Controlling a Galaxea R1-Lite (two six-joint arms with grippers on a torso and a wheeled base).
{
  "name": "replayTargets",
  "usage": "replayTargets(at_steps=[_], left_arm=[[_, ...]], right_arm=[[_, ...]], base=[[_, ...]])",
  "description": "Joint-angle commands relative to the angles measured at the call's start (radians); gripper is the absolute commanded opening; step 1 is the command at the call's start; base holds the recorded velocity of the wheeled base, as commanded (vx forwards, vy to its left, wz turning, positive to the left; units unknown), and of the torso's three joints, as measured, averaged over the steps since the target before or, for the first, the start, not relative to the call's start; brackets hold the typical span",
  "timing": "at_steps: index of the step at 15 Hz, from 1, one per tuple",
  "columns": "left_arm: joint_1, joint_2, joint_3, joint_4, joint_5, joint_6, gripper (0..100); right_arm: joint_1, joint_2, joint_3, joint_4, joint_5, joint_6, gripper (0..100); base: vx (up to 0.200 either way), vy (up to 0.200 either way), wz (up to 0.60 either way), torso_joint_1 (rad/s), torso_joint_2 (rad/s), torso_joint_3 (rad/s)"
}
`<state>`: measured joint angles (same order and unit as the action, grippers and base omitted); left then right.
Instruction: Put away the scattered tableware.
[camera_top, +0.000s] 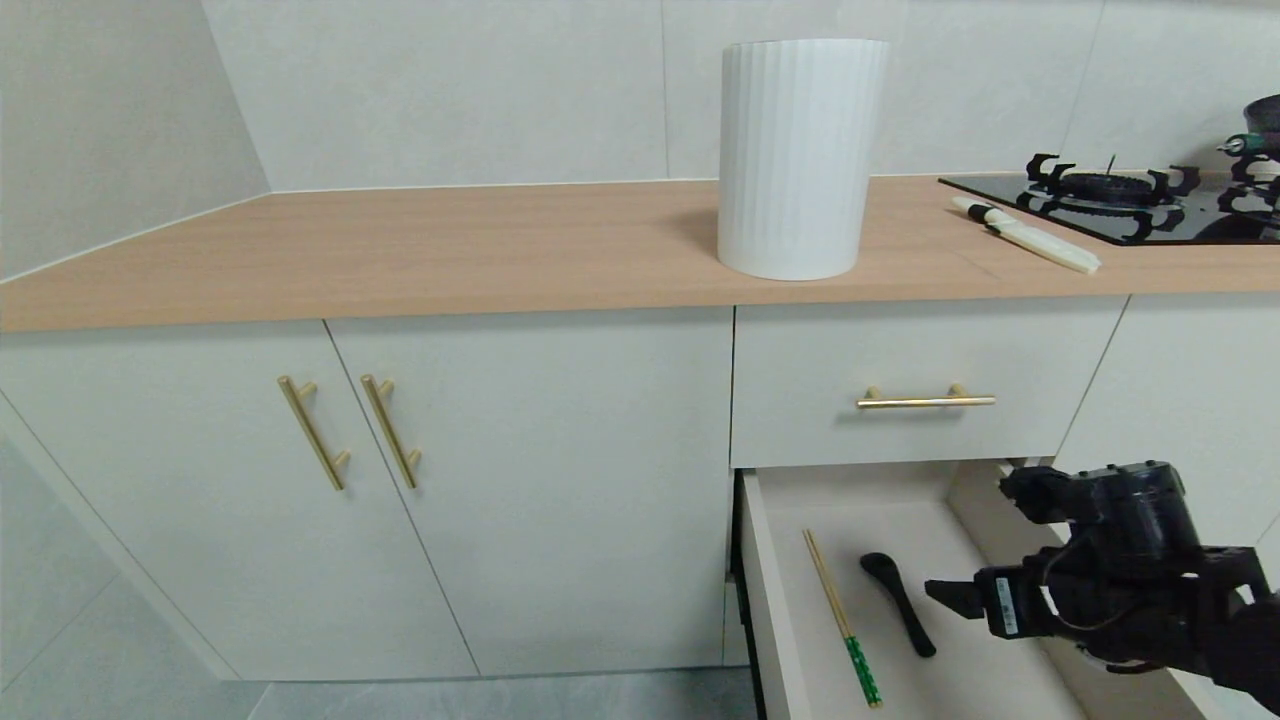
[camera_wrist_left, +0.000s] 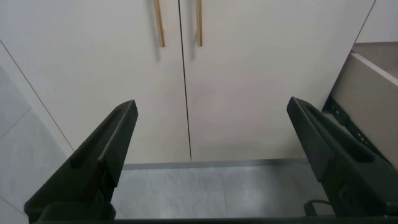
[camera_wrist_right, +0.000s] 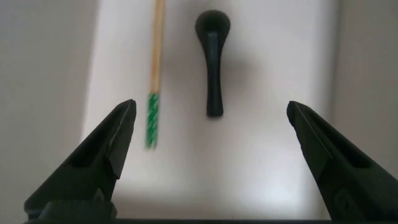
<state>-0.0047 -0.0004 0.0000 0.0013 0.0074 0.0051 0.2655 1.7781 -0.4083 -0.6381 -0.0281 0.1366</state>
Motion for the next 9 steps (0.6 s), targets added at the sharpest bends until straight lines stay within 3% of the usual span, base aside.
replayTargets(at_steps=[1,4,5,6,9], left_arm=[[0.0,0.0,0.0,0.0,0.0,-0.001,100],[0.0,0.0,0.0,0.002,0.0,0.012,100],[0.0,0.0,0.0,0.002,0.0,0.038,100],[0.0,0.0,0.0,0.002,0.0,0.041,100],[0.0,0.0,0.0,0.002,0.0,-0.001,100]], right_arm=[[0.038,-0.261,0.082,0.095,-0.003,0.0,100],[0.058,-0.417,0.014,0.337,0.0,-0.003,100],[0.063,-0.439,0.009,0.371,0.002,-0.005,100],[0.063,-0.445,0.009,0.377,0.002,-0.005,100],[0.064,-0.444,0.013,0.391,0.002,-0.031,100]], base=[[0.0,0.0,0.0,0.0,0.0,0.0],[0.0,0.0,0.0,0.0,0.0,0.0],[0.0,0.0,0.0,0.0,0.0,0.0],[0.0,0.0,0.0,0.0,0.0,0.0],[0.0,0.0,0.0,0.0,0.0,0.0]])
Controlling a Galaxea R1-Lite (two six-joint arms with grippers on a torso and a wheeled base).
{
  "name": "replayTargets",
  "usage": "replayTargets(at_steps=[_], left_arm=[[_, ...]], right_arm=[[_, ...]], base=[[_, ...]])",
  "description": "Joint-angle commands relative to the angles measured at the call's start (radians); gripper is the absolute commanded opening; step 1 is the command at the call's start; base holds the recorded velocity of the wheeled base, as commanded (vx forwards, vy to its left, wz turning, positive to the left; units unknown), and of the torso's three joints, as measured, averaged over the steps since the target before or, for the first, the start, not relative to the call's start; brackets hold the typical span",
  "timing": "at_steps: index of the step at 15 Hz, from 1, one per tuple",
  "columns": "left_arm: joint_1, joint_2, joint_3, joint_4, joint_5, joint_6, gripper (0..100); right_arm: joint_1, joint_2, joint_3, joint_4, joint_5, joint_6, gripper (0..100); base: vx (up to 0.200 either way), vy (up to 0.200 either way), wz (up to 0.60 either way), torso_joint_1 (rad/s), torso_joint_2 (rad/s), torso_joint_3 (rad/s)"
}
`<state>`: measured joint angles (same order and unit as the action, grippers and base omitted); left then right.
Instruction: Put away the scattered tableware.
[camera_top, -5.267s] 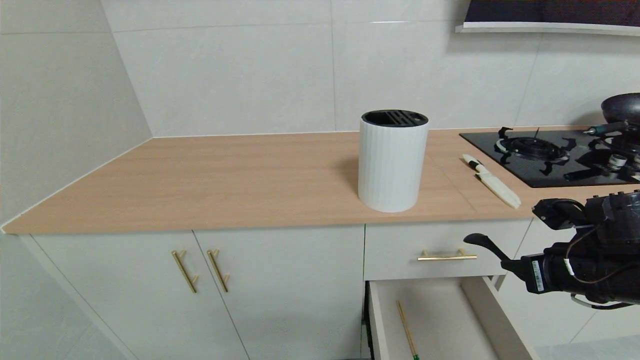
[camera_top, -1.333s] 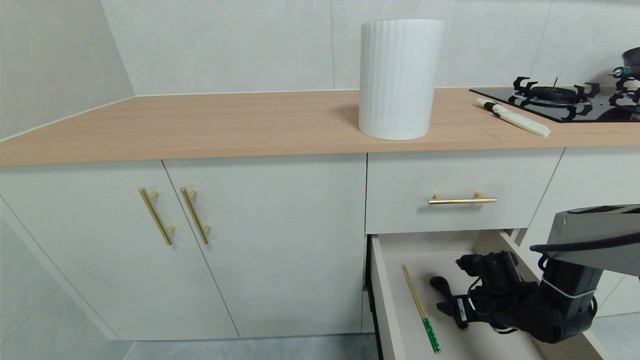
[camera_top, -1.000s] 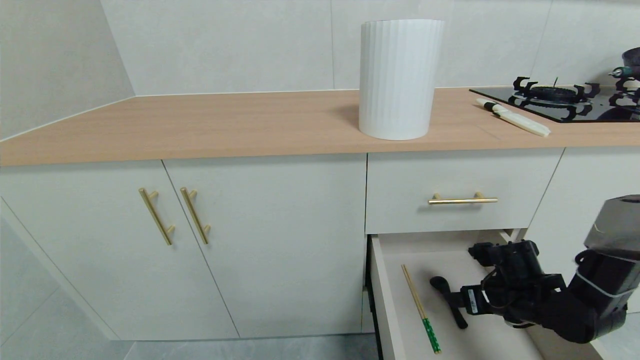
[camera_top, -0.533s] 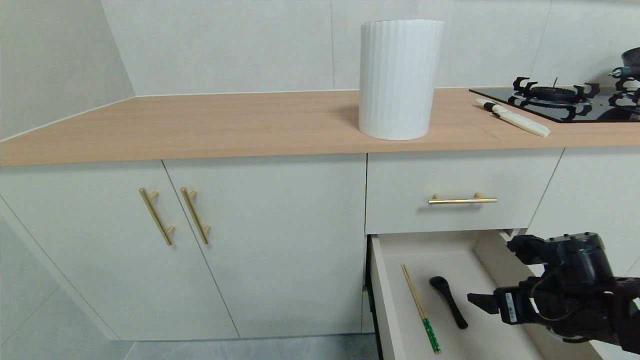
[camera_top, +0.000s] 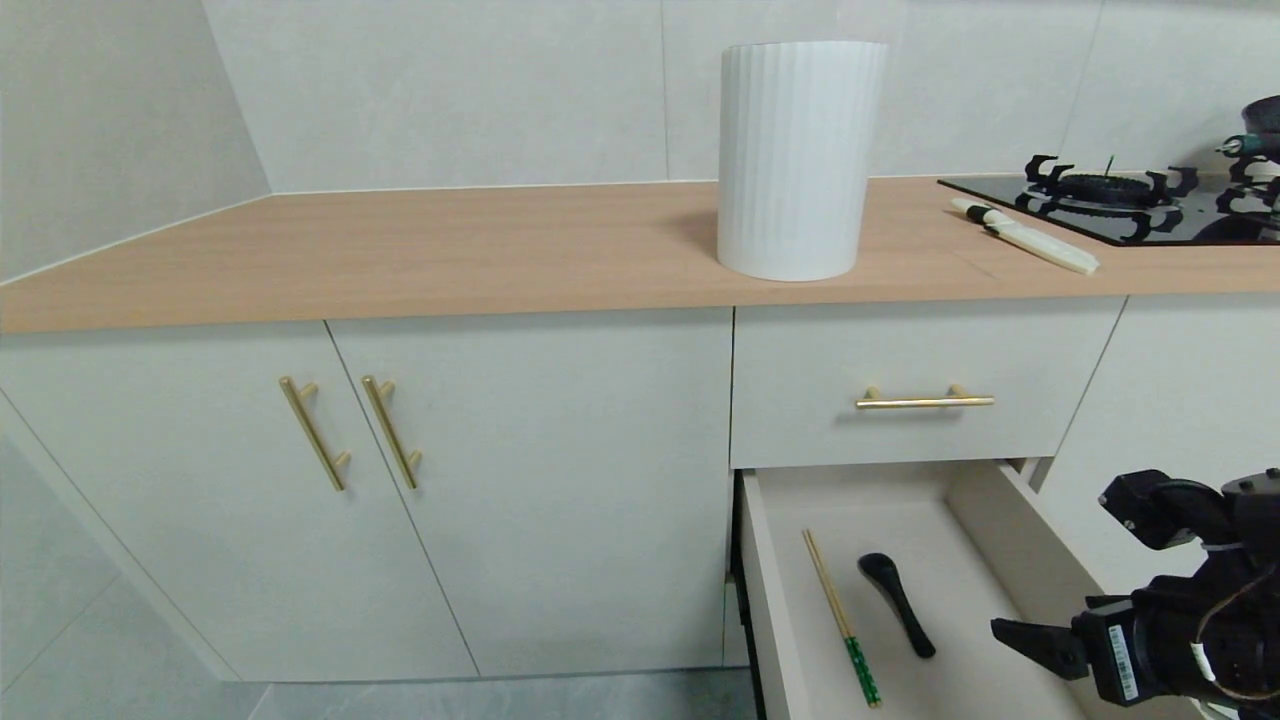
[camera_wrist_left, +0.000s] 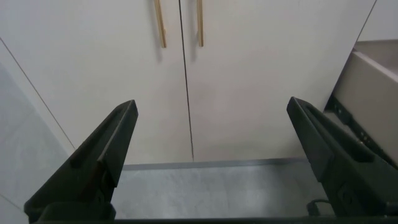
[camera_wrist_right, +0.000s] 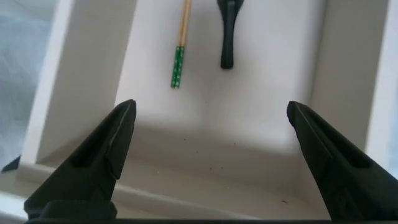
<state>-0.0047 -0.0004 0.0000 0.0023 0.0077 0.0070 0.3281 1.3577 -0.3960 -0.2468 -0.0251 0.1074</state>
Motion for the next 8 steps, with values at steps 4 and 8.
replayTargets(at_steps=[4,8], left_arm=[[0.0,0.0,0.0,0.001,0.0,-0.002,100],[0.0,0.0,0.0,0.001,0.0,-0.004,100]], right_arm=[[0.019,-0.023,0.0,0.023,0.001,-0.003,100],[0.045,-0.018,0.003,0.035,0.001,-0.003,100]], base=[[-0.05,0.0,0.0,0.002,0.0,0.002],[-0.2,0.0,0.0,-0.001,0.0,0.001]])
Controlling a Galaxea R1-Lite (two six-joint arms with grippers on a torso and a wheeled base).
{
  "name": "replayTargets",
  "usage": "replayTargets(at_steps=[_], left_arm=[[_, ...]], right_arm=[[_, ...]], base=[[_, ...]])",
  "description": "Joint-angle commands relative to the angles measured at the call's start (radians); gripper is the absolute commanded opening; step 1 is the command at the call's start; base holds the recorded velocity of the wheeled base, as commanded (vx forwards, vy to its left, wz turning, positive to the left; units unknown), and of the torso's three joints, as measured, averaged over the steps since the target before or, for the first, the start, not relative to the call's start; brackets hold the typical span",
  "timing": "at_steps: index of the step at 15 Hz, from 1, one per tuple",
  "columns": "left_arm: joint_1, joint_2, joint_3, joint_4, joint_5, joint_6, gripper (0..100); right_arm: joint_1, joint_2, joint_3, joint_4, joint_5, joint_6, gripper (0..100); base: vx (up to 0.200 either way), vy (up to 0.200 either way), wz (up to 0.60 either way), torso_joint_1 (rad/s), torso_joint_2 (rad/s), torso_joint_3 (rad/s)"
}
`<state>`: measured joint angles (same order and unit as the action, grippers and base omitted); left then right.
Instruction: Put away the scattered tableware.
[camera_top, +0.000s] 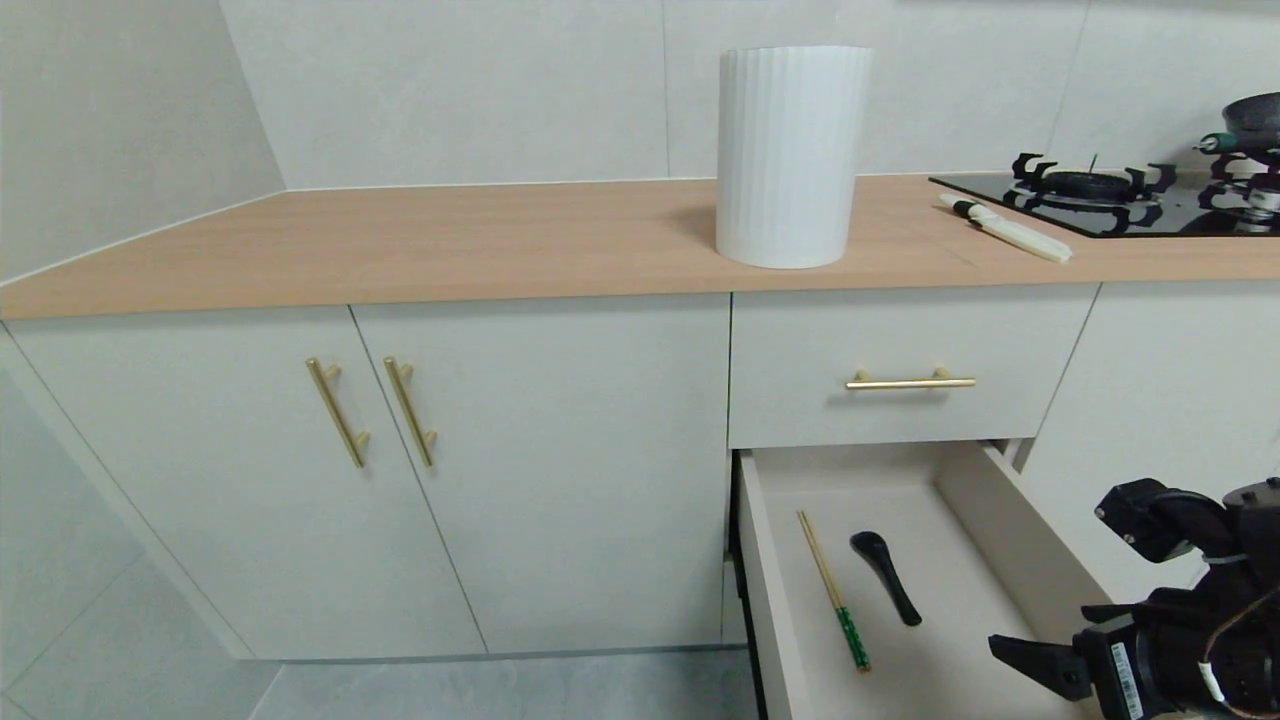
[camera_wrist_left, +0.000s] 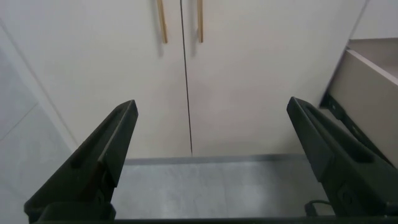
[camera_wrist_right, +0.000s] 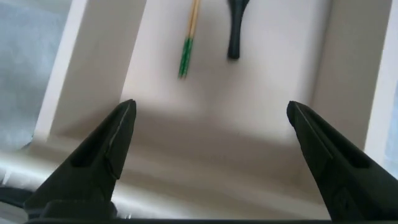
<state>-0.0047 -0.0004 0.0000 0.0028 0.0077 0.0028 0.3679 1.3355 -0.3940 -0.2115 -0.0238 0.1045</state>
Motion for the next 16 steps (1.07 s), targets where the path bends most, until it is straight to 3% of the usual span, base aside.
replayTargets(at_steps=[1,4,12,16], left_arm=[[0.0,0.0,0.0,0.0,0.0,0.0,100],[0.0,0.0,0.0,0.0,0.0,-0.003,100],[0.0,0.0,0.0,-0.001,0.0,-0.001,100],[0.0,0.0,0.0,-0.001,0.0,-0.001,100]], right_arm=[[0.009,0.005,0.003,0.004,-0.001,0.0,100],[0.036,0.002,0.006,0.038,-0.001,0.0,100],[0.112,0.044,0.083,0.06,0.085,-0.094,100],[0.109,0.185,0.058,0.027,0.047,-0.063,100]], base=[[-0.2,0.0,0.0,-0.002,0.01,-0.007],[-0.2,0.0,0.0,0.001,0.0,-0.001],[0.0,0.0,0.0,0.0,0.0,0.0],[0.0,0.0,0.0,0.0,0.0,0.0]])
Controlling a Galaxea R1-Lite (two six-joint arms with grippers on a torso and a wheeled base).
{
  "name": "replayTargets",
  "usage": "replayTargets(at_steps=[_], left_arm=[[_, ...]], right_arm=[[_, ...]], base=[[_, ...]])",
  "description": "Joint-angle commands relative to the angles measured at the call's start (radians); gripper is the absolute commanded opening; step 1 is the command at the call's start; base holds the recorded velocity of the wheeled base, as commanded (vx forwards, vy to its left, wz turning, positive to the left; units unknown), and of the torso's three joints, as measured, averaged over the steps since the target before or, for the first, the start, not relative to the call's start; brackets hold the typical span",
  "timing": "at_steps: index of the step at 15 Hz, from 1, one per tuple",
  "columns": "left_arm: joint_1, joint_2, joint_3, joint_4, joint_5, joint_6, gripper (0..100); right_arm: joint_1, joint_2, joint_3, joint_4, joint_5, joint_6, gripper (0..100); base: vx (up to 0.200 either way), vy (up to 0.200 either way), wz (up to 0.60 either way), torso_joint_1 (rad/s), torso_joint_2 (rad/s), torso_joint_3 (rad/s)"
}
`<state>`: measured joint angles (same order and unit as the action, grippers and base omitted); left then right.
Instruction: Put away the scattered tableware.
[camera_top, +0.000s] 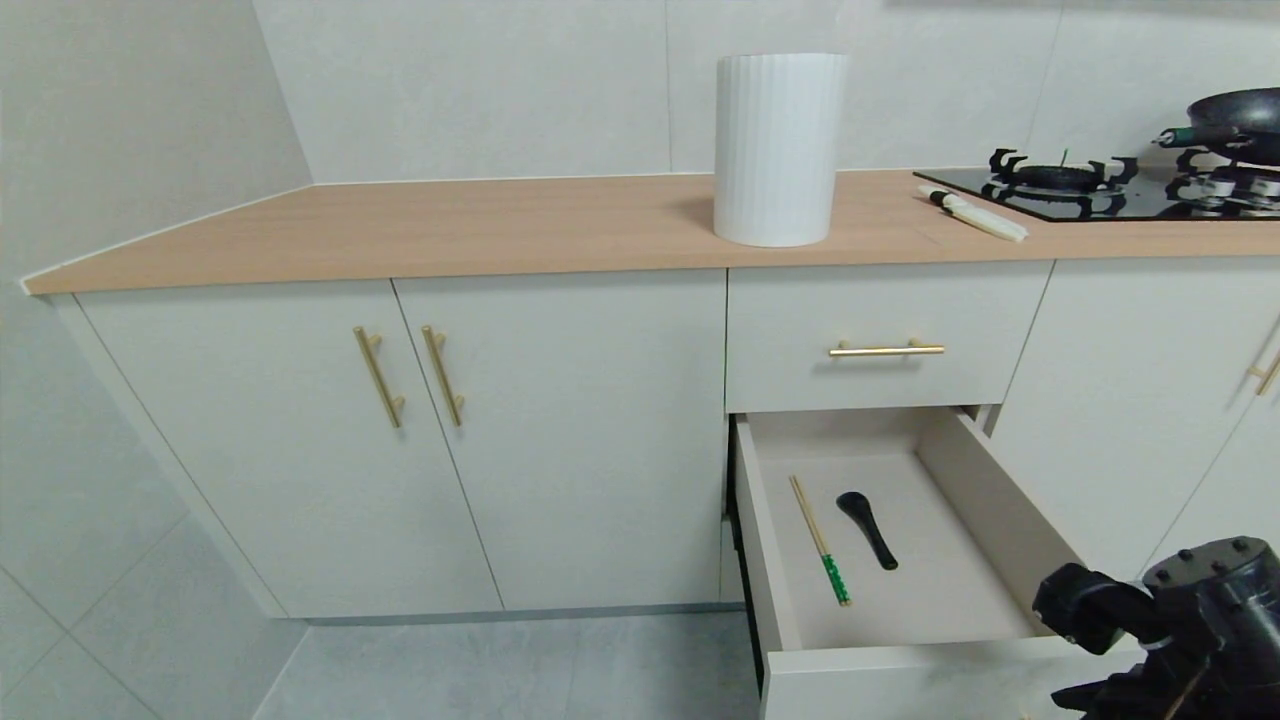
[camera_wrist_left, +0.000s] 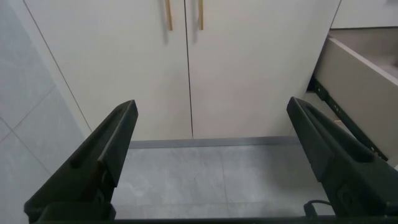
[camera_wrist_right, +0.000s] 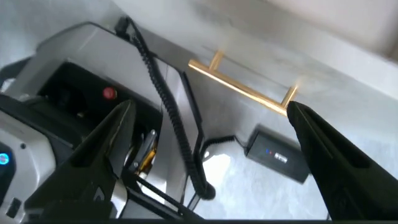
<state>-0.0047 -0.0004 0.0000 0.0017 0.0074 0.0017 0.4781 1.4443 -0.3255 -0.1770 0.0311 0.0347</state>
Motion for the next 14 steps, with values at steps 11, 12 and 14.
replayTargets(at_steps=[11,12,14], left_arm=[[0.0,0.0,0.0,0.0,0.0,0.0,100],[0.0,0.0,0.0,0.0,0.0,0.0,100],[0.0,0.0,0.0,0.0,0.0,0.0,100]], right_arm=[[-0.001,0.246,-0.152,-0.053,-0.29,0.258,100],[-0.001,0.262,-0.156,-0.055,-0.293,0.264,100],[-0.003,0.288,-0.188,-0.055,-0.296,0.28,100]], base=[[0.0,0.0,0.0,0.0,0.0,0.0],[0.0,0.0,0.0,0.0,0.0,0.0],[0.0,0.0,0.0,0.0,0.0,0.0]])
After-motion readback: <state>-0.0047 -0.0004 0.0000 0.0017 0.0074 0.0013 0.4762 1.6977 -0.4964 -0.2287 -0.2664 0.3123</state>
